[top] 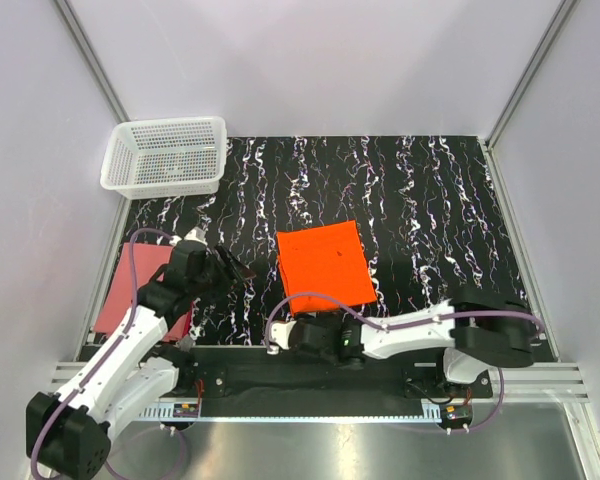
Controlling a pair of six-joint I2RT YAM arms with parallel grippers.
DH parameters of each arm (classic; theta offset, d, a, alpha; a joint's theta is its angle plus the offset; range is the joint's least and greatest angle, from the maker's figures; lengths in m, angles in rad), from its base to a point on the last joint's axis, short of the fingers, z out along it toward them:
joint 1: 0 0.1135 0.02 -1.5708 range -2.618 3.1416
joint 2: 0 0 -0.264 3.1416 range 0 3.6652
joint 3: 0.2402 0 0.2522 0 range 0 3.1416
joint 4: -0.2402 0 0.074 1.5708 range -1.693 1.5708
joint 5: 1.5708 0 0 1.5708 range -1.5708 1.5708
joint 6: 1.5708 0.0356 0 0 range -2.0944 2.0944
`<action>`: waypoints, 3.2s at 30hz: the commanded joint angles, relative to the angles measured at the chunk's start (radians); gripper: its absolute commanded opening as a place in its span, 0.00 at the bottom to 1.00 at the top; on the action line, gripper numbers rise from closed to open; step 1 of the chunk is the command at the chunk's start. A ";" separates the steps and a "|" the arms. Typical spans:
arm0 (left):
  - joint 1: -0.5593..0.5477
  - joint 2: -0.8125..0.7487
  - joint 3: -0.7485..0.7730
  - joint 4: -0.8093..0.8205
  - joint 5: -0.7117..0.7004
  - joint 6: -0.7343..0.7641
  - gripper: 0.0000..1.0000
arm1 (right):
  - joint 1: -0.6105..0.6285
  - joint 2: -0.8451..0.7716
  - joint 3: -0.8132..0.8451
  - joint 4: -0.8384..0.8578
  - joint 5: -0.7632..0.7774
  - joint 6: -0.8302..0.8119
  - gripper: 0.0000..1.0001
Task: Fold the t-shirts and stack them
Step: Neatly place the folded tshirt to the corner
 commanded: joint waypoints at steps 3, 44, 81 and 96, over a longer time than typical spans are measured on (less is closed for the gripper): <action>0.022 0.017 -0.004 0.005 0.083 -0.034 0.69 | 0.022 0.115 0.011 0.269 0.158 -0.187 0.54; -0.031 0.743 -0.116 1.030 0.430 -0.484 0.99 | -0.144 -0.179 -0.084 0.348 -0.073 -0.235 0.00; -0.087 0.278 0.143 0.156 -0.506 -0.200 0.00 | -0.151 -0.811 -0.129 0.011 0.111 0.270 0.92; 0.179 0.531 0.543 -0.093 -0.517 -0.129 0.00 | -0.151 -0.860 -0.123 -0.060 0.138 0.302 0.93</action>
